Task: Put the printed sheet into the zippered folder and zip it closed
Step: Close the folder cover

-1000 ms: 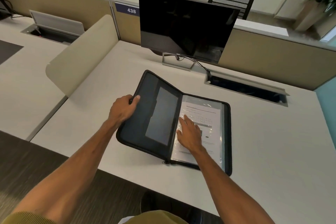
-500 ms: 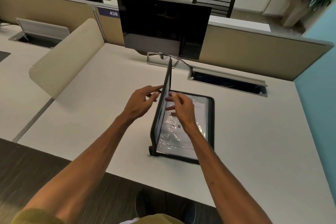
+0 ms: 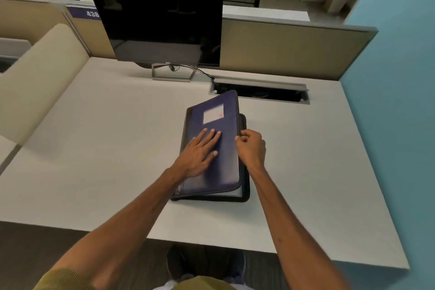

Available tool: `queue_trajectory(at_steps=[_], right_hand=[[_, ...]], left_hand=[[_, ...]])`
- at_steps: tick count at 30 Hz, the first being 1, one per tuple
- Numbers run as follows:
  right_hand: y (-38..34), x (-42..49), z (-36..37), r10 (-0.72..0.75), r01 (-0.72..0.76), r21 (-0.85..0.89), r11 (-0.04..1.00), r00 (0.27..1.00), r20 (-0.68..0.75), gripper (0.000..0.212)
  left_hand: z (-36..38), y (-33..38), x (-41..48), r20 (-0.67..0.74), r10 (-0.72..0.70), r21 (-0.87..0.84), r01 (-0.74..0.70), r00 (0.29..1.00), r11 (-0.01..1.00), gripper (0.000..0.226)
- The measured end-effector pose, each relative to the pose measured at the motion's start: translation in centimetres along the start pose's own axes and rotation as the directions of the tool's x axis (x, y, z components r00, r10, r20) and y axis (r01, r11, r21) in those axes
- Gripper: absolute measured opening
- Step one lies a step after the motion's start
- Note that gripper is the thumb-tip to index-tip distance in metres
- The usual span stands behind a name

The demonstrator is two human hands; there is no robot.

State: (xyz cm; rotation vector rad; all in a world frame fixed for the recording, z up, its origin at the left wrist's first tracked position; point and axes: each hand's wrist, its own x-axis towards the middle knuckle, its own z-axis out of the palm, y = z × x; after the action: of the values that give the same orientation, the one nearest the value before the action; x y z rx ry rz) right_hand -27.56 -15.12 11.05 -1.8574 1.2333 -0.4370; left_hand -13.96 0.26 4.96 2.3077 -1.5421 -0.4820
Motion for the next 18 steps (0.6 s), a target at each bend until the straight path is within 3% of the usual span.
queue_trajectory(at_steps=[6,13,15,18], right_hand=[[4.6,0.1,0.7,0.062,-0.058,-0.131,0.990,0.998,0.028,0.036],[7.2,0.2,2.8,0.032,-0.017,-0.174,0.985,0.996,0.082,0.041],[7.7,0.1,3.8,-0.012,0.044,-0.241,0.969,0.991,0.135,0.050],[8.6,-0.1,5.8,-0.197,0.305,-0.368,0.878,0.932,0.304,0.065]], left_hand=[[3.7,0.7,0.9,0.123,-0.077,0.049,0.072,0.989,0.996,0.068],[6.2,0.0,1.5,0.208,-0.132,0.088,0.116,0.969,0.989,0.073],[6.6,-0.3,1.8,0.222,-0.147,0.097,0.128,0.964,0.987,0.073],[6.5,-0.7,1.9,0.226,-0.141,0.140,0.111,0.964,0.984,0.068]])
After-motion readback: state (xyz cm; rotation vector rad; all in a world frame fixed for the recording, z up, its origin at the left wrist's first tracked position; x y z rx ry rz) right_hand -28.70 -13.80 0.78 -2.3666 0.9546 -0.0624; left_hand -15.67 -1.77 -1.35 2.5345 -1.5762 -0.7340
